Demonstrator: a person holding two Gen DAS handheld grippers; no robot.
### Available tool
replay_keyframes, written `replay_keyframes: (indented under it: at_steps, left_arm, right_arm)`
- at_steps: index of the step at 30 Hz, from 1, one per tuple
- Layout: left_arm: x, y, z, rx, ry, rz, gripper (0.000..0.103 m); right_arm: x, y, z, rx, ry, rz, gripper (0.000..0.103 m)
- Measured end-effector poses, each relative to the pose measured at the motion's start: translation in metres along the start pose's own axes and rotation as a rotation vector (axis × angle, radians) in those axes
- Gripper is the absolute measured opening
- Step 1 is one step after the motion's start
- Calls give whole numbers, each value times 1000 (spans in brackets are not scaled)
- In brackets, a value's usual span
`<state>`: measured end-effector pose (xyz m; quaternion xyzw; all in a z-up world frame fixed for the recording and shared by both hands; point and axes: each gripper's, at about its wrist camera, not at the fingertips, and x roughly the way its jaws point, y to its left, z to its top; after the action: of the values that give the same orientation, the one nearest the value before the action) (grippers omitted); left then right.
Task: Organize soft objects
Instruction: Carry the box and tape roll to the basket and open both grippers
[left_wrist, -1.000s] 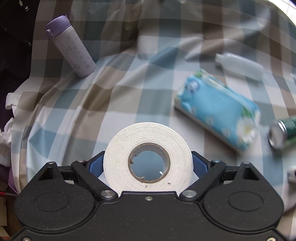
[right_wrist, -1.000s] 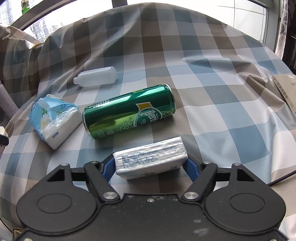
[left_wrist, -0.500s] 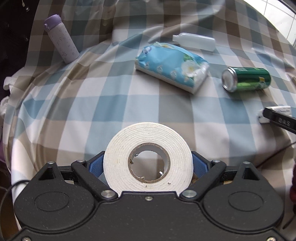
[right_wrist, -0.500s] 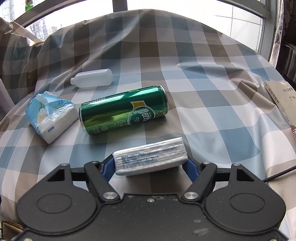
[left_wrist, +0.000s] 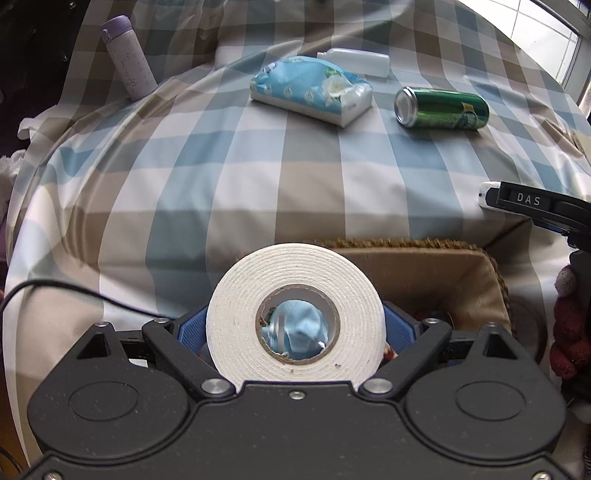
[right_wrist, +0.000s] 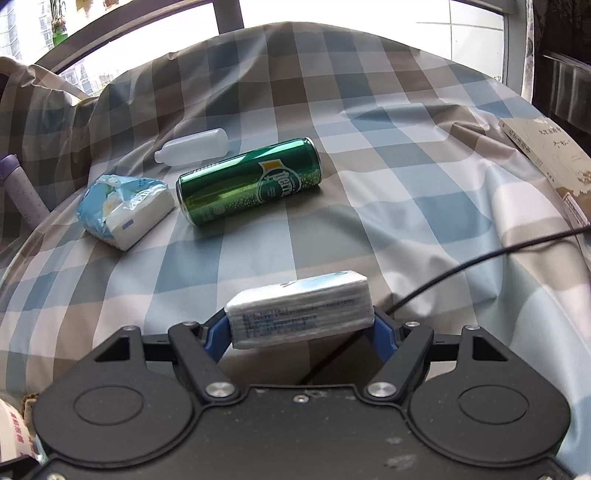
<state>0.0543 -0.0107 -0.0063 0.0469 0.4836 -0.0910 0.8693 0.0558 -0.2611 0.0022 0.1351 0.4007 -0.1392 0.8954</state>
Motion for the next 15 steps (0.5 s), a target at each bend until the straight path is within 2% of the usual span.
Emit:
replay_keyframes:
  at_steps: [4, 10, 15]
  left_arm:
    - [-5, -1, -17, 0, 7, -23, 90]
    - [-6, 2, -33, -11, 29, -51, 90]
    - [-4, 5, -39, -22, 41, -61, 90]
  right_arm:
    - [-16, -3, -21, 21, 13, 28, 74]
    - [-50, 13, -45, -75, -39, 50, 73]
    - [-87, 21, -60, -102, -26, 111, 74]
